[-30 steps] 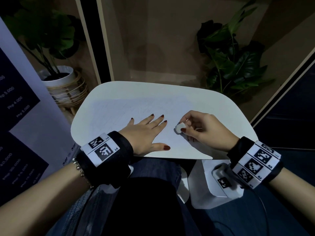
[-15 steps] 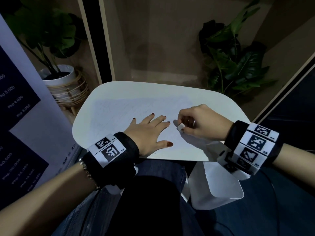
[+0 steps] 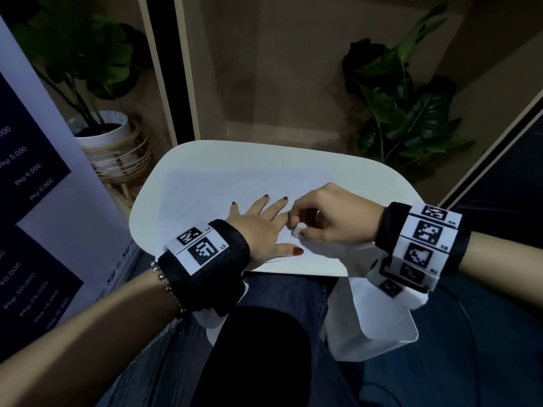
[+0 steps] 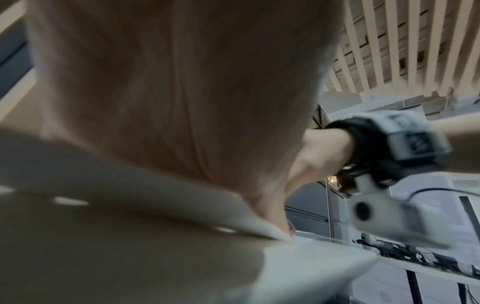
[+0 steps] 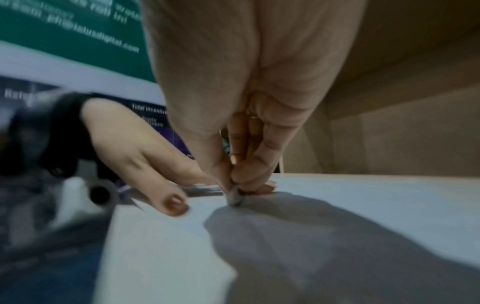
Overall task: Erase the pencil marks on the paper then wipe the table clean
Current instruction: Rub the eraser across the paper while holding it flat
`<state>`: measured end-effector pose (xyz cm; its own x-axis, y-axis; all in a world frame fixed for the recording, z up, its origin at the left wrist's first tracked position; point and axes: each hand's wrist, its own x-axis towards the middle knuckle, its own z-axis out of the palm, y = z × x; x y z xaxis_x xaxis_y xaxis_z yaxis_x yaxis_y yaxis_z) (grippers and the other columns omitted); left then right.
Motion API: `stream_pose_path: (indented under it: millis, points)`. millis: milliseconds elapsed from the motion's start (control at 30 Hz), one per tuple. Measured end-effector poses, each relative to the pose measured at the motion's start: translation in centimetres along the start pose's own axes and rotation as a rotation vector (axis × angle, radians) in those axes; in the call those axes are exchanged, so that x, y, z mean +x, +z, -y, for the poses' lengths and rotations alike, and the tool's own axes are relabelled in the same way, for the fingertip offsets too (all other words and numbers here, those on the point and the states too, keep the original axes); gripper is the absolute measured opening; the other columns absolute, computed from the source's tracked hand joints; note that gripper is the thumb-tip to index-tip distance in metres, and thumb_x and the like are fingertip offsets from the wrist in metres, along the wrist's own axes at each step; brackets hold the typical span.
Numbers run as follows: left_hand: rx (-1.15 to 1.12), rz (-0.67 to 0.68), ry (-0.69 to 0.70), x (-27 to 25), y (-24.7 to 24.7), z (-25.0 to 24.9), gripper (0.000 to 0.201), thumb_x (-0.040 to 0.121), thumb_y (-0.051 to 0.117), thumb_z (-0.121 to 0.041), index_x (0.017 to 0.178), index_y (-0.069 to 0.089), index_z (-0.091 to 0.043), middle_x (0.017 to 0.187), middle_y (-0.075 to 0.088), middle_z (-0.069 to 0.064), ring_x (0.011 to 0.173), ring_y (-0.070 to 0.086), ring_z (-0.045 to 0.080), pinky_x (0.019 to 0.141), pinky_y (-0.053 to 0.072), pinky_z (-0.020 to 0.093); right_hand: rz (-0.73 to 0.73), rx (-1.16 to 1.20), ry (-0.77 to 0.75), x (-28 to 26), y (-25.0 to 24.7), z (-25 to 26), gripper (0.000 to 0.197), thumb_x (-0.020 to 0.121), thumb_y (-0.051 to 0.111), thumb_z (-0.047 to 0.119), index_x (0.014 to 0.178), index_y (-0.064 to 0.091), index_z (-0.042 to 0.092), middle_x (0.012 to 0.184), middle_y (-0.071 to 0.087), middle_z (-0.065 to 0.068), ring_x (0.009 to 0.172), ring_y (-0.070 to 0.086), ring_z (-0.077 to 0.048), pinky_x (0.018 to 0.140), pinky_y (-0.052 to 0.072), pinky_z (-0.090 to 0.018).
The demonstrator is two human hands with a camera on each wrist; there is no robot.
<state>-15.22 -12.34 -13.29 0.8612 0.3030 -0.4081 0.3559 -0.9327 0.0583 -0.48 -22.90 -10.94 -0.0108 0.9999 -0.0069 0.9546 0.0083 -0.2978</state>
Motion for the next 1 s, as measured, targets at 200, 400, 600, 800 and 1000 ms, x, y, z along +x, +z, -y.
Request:
stream_pose_path:
  millis: [200, 400, 600, 800, 1000]
  points:
    - [0.012, 0.01, 0.001, -0.1, -0.1, -0.1, 0.081, 0.093, 0.024, -0.071, 0.155, -0.011, -0.032, 0.161, -0.023, -0.011, 0.149, -0.018, 0.018, 0.116, 0.007, 0.064, -0.014, -0.117, 0.085, 0.9, -1.1, -1.4, 0.011, 0.086, 0.066, 0.021, 0.094, 0.073, 0.017, 0.081, 0.072, 0.003, 0.073, 0.061, -0.014, 0.071, 0.046, -0.022]
    - [0.031, 0.023, -0.001, -0.2, -0.1, -0.1, 0.08, 0.093, 0.023, -0.071, 0.155, -0.009, -0.031, 0.16, -0.025, -0.011, 0.149, -0.019, 0.018, 0.116, 0.007, 0.063, 0.093, 0.015, 0.016, 0.0, -0.4, 0.1, 0.008, 0.084, 0.069, 0.019, 0.091, 0.071, 0.018, 0.076, 0.07, 0.007, 0.064, 0.057, -0.003, 0.066, 0.044, -0.012]
    - [0.03, 0.024, -0.007, -0.1, -0.1, -0.2, 0.081, 0.093, 0.022, -0.07, 0.155, -0.014, -0.032, 0.16, -0.026, -0.01, 0.149, -0.019, 0.018, 0.117, 0.006, 0.063, -0.034, -0.144, 0.175, 0.9, -1.5, -2.2, 0.01, 0.086, 0.066, 0.02, 0.094, 0.071, 0.016, 0.072, 0.062, 0.01, 0.075, 0.061, -0.015, 0.069, 0.044, -0.022]
    - [0.04, 0.028, -0.011, 0.0, -0.1, -0.1, 0.081, 0.093, 0.022, -0.071, 0.156, -0.009, -0.032, 0.16, -0.026, -0.011, 0.149, -0.019, 0.018, 0.116, 0.007, 0.063, 0.078, 0.002, 0.024, 0.2, -0.5, 0.2, 0.009, 0.083, 0.07, 0.018, 0.092, 0.072, 0.017, 0.077, 0.071, 0.005, 0.066, 0.057, -0.007, 0.069, 0.045, -0.015]
    - [0.042, 0.033, -0.007, -0.1, -0.2, -0.2, 0.082, 0.092, 0.02, -0.071, 0.155, -0.015, -0.031, 0.16, -0.026, -0.01, 0.149, -0.02, 0.018, 0.117, 0.006, 0.062, -0.049, -0.13, 0.164, 0.9, -1.2, -1.9, 0.01, 0.086, 0.066, 0.02, 0.093, 0.071, 0.016, 0.073, 0.064, 0.007, 0.073, 0.06, -0.015, 0.069, 0.043, -0.022]
